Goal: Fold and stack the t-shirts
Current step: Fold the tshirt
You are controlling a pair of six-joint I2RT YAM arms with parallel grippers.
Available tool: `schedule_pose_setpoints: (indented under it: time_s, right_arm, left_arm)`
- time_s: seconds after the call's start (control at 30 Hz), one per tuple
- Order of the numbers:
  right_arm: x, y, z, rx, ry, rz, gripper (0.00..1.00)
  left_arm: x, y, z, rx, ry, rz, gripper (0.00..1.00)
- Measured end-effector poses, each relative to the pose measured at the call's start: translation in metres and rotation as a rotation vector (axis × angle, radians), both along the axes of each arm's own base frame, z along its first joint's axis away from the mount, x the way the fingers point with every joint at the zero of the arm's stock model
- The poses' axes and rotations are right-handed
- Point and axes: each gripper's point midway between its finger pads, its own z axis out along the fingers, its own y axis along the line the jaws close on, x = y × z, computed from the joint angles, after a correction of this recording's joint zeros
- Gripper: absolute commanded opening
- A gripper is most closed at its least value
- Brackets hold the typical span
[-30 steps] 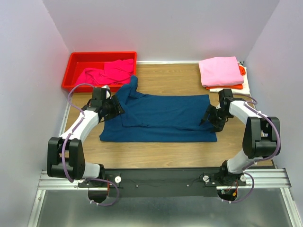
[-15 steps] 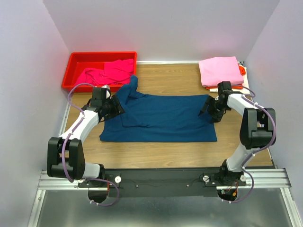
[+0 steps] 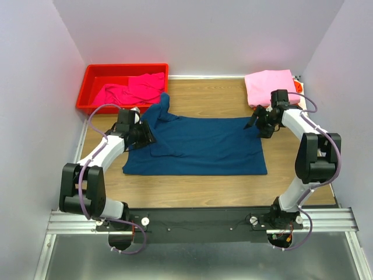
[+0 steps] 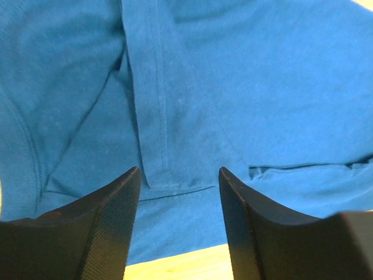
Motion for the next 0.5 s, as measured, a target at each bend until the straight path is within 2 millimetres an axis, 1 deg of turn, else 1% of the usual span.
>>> schedule_pose_setpoints:
  time_s: [0.1,0.2,0.23,0.33,0.37,0.5]
  right_arm:
    - [-0.002,0.007,0.01,0.018,-0.026,0.026,0.76]
    - [-0.012,0.024,0.014,0.036,-0.036,0.076,0.75]
    - [-0.019,0.033,0.011,0.042,-0.025,0.103,0.75]
    - [-0.035,0.049,0.001,0.052,0.014,0.151,0.75]
    - [-0.041,0.054,-0.001,0.054,0.027,0.168,0.75]
    - [-0.043,0.056,-0.002,0.055,0.031,0.185,0.75]
  left_arm:
    - [-0.004,-0.002,-0.014,0.004,0.043,-0.008,0.57]
    - [-0.009,-0.003,-0.029,0.012,0.093,-0.014,0.52]
    - [-0.01,-0.004,-0.031,0.014,0.104,-0.016,0.49]
    - [-0.012,-0.004,-0.036,0.022,0.121,-0.018,0.47]
    - [-0.013,-0.005,-0.036,0.023,0.124,-0.018,0.44]
    - [-0.015,-0.006,-0.041,0.028,0.14,-0.024,0.37]
